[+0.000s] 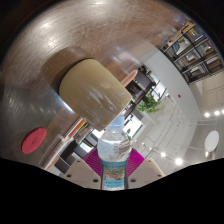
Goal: Pour water
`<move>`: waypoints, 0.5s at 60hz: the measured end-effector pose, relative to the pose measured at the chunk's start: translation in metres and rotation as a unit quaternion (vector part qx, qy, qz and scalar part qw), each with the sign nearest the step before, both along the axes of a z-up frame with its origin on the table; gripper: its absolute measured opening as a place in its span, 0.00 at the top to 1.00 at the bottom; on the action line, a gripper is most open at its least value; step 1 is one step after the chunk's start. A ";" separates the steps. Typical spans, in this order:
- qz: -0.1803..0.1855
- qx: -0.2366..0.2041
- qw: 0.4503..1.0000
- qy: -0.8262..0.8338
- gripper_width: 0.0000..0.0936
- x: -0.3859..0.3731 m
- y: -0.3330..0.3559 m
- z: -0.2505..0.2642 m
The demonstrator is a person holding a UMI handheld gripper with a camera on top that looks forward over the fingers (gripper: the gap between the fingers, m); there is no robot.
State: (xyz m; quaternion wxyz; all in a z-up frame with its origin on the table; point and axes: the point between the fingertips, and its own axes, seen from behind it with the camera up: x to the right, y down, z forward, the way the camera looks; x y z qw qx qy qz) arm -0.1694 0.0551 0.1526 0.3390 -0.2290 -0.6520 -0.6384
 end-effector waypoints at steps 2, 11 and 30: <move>0.002 0.004 1.000 -0.005 0.72 0.000 0.001 0.001; -0.002 0.009 1.000 0.014 0.72 0.013 0.004 0.014; -0.026 -0.041 0.888 0.458 0.72 0.036 -0.006 0.073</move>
